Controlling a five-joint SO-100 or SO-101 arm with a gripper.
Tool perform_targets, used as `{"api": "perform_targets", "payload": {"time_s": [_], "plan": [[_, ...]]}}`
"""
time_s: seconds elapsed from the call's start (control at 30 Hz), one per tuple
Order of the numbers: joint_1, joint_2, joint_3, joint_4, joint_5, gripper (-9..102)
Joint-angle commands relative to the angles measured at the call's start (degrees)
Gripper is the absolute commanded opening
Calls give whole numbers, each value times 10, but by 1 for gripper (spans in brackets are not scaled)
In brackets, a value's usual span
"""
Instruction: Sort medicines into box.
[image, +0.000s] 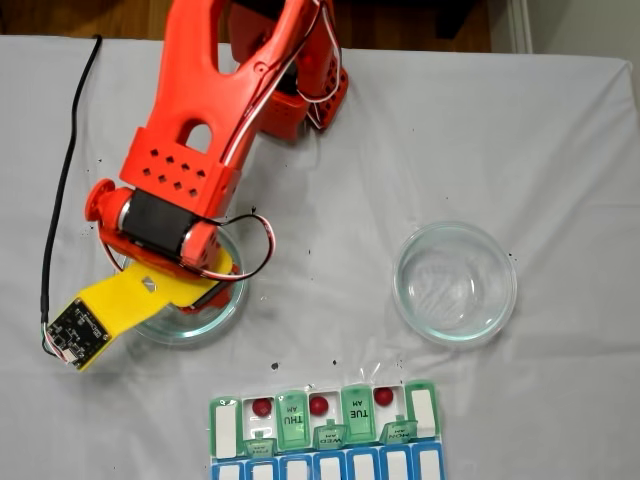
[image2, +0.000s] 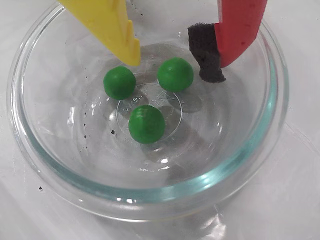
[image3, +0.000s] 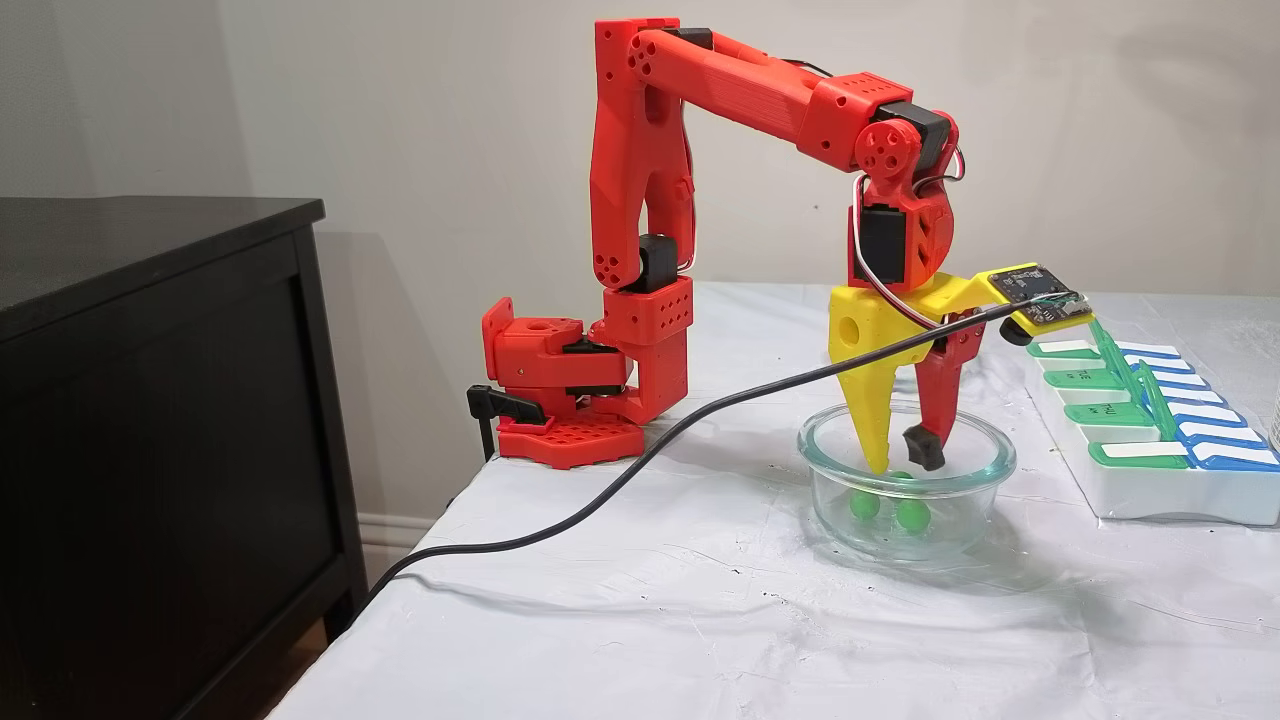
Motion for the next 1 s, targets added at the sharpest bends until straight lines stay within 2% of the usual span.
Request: {"api": "perform_targets", "payload": {"time_s": [0.0,0.47,0.97], "plan": [[-8,6,-43,-4,3,21],[-21,18,-2,-38,24,22],[-31,10,11,-13,7,21]]}}
